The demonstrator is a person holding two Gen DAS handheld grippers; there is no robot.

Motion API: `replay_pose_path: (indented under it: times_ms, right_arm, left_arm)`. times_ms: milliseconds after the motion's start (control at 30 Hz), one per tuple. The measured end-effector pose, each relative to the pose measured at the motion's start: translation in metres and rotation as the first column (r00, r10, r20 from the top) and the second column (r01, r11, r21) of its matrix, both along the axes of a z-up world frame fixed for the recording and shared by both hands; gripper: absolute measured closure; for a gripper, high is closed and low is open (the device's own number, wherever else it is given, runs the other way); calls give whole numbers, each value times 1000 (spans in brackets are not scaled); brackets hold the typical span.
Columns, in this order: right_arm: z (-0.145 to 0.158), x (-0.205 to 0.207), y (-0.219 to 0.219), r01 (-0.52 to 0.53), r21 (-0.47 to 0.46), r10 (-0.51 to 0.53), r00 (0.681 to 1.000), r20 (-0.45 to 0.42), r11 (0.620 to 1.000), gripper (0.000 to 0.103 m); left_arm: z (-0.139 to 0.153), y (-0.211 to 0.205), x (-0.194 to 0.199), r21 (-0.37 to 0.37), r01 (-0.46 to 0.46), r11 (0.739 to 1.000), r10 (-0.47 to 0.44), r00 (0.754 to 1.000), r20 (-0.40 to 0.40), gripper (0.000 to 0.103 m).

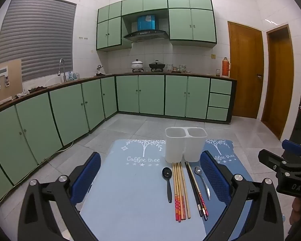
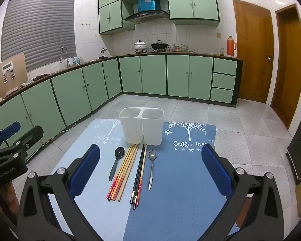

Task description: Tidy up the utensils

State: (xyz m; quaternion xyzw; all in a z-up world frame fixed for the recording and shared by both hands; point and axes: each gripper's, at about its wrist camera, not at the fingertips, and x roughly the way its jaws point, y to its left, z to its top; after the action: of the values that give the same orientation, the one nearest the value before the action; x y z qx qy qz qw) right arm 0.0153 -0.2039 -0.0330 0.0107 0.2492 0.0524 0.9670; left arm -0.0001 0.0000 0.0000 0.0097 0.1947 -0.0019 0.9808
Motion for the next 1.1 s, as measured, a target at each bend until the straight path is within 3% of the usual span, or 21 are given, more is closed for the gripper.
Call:
replay_pose_path:
  times_ms: [1100]
  right_arm:
    - [-1,1,0,-4,-1,4,1000,-2,1000,5]
  left_arm:
    - [0,0,0,5,0,1000,0,1000,0,6]
